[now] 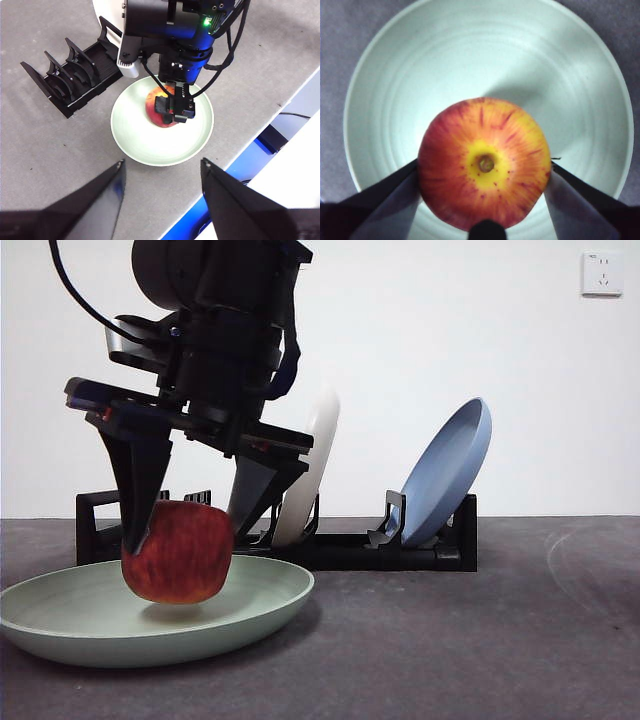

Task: Take the green plate from the plate rack,put the plate on the table,take the apple from the table,put the apple in the plate

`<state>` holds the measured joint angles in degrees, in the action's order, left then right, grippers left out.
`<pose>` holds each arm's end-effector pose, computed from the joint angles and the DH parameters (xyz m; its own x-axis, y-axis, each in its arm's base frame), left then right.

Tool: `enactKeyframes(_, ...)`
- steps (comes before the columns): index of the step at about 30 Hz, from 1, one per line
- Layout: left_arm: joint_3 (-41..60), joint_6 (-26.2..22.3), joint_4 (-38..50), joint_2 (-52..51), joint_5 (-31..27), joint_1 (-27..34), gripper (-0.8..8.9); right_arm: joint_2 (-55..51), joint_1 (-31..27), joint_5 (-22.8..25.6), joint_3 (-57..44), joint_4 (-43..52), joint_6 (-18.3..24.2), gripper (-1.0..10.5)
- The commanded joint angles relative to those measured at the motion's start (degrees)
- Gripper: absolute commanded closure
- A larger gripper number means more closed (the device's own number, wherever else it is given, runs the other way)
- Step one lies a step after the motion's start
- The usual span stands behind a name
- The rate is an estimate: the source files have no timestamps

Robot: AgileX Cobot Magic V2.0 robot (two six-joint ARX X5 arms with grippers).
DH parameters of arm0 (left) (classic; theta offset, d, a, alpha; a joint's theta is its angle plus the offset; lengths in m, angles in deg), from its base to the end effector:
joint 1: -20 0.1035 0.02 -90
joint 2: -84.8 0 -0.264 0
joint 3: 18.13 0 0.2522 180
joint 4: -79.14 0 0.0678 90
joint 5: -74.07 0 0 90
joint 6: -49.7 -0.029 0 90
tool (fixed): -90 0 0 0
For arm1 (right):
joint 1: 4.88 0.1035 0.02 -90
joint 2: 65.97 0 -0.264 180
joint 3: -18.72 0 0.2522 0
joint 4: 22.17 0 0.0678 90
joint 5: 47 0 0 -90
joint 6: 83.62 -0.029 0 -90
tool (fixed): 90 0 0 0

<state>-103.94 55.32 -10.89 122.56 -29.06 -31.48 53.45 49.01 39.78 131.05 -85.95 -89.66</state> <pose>0.0371 -0.0360 0.3885 0.6286 -0.4249 -0.6514 0.6128 0.7863 0.0784 0.2531 0.3497 0.2109 0.1474 0.2974 -0.9433 -0.7543 0.6507 0.0873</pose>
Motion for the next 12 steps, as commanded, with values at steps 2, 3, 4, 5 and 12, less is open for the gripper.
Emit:
enactKeyframes(2,0.1,0.1,-0.3,-0.3,0.0,0.2,5.61,1.2,0.1,-0.2,-0.1,1.5,-0.3,9.6)
enactKeyframes(3,0.1,0.1,-0.3,-0.3,0.0,0.2,5.61,1.2,0.1,-0.2,-0.1,2.0,-0.3,9.6)
enactKeyframes(4,0.1,0.1,-0.3,-0.3,0.0,0.2,5.61,1.2,0.1,-0.2,-0.1,2.5,-0.2,9.6)
enactKeyframes(5,0.1,0.1,-0.3,-0.3,0.0,0.2,5.61,1.2,0.1,-0.2,-0.1,3.0,-0.2,9.6)
enactKeyframes(12,0.1,0.2,-0.3,-0.3,2.7,0.2,5.61,1.6,0.1,-0.5,-0.1,3.7,0.2,9.6)
